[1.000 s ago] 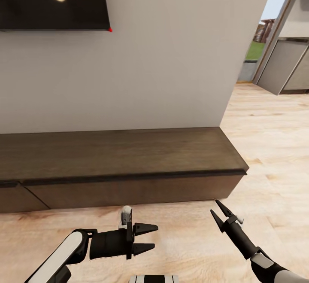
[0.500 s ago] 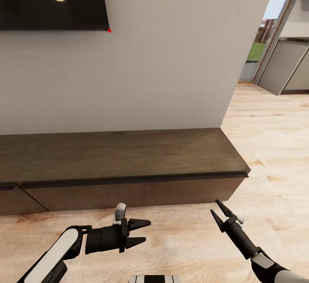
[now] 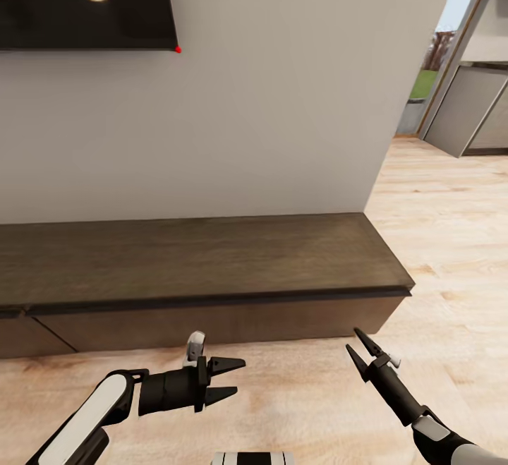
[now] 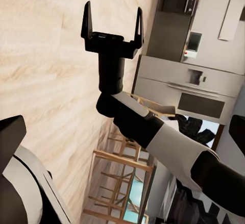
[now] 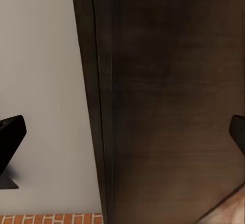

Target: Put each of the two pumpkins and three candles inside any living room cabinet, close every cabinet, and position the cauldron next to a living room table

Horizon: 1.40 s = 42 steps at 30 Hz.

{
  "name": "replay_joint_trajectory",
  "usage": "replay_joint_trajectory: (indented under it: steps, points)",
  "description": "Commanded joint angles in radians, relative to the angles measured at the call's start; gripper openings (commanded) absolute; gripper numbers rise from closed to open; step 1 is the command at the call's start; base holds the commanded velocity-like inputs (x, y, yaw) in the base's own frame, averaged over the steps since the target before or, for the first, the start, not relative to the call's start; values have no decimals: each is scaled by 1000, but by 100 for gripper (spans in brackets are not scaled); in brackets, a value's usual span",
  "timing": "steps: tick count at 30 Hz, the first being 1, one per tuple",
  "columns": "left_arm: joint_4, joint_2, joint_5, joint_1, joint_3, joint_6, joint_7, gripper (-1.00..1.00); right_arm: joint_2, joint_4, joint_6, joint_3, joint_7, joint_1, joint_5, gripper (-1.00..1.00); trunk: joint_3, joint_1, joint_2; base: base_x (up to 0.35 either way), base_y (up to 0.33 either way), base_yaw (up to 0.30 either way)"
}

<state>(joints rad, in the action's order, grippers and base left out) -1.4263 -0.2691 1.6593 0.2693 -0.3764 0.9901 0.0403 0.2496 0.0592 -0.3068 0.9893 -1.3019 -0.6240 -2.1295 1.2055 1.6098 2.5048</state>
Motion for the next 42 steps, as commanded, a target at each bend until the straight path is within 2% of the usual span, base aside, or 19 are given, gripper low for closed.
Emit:
replay_joint_trajectory:
  steps: [1, 42]
  points:
    - [0, 0, -3, 1, -1, 1, 4, 100, 0, 1, -11, 8, -2, 0, -10, 100, 1, 0, 0, 181, 0, 0]
    - [-2, 1, -3, 1, -3, 1, 4, 100, 3, 1, -12, 8, -2, 0, -10, 100, 1, 0, 0, 118, 0, 0]
